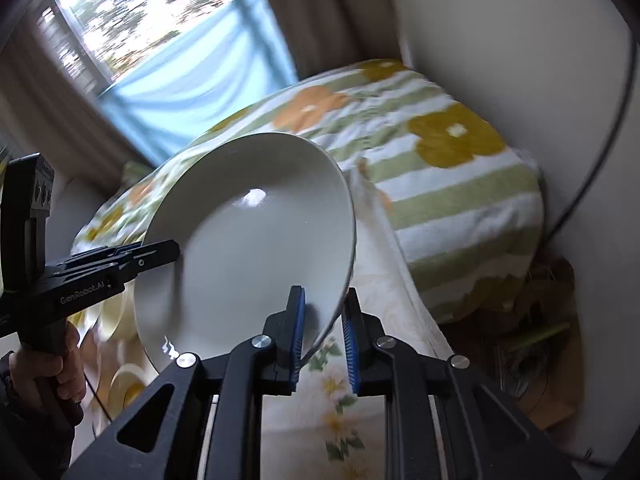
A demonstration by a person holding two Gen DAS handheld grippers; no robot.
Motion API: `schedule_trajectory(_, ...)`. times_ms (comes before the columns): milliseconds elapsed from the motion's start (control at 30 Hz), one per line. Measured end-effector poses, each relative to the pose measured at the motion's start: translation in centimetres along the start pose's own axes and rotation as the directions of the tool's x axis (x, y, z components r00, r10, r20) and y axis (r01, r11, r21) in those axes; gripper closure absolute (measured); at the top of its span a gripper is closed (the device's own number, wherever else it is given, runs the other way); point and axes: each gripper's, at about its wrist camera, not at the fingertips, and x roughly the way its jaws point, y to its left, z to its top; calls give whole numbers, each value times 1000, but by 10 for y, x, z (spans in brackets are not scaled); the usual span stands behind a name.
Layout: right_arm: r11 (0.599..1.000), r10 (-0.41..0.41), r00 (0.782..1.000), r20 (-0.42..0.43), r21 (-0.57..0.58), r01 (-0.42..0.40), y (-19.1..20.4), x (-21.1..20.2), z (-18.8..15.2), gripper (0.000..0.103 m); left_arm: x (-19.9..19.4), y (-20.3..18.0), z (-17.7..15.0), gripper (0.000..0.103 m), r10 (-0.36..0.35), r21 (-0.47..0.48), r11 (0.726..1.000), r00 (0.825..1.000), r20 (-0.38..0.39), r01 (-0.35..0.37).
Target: Organize plates and bowls
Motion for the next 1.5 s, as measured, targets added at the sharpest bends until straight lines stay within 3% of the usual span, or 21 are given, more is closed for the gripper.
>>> schedule_trajectory(233,975,116,992,-58,-186,-125,24,-20,-13,86,-62,2,-66,85,113,-196,975,992,50,-101)
schedule_trajectory(467,918,201,963,-177,-309,-248,66,-14,-46,86,-101,29,-145,85,199,-374,911,980,28,-174)
schedule_trajectory(633,879,223,938,-267,-360,-311,103,13,-76,86,-111,66,-204,85,233,-468,857,972,-22,-216)
schedule_trajectory(800,861,202,924,-324,-390,-325,134,42,-106,86,-101,105,-250,85,224,-524,821,972,-70,-227)
schedule_trajectory(967,860,164,917,-364,-403,-313,155,74,-136,86,-81,141,-282,85,180,-548,811,979,-98,-204)
schedule_trajectory(1133,863,150,929,-338,-414,-290,172,82,-143,86,-67,162,-294,85,151,-566,804,983,-103,-183)
schedule_trajectory(1267,852,105,944,-312,-461,-247,191,85,-144,86,-59,178,-300,85,136,-559,810,984,-115,-177)
schedule_trajectory(1500,862,76,949,-305,-459,-217,199,92,-148,86,-53,178,-301,85,148,-531,825,980,-130,-195)
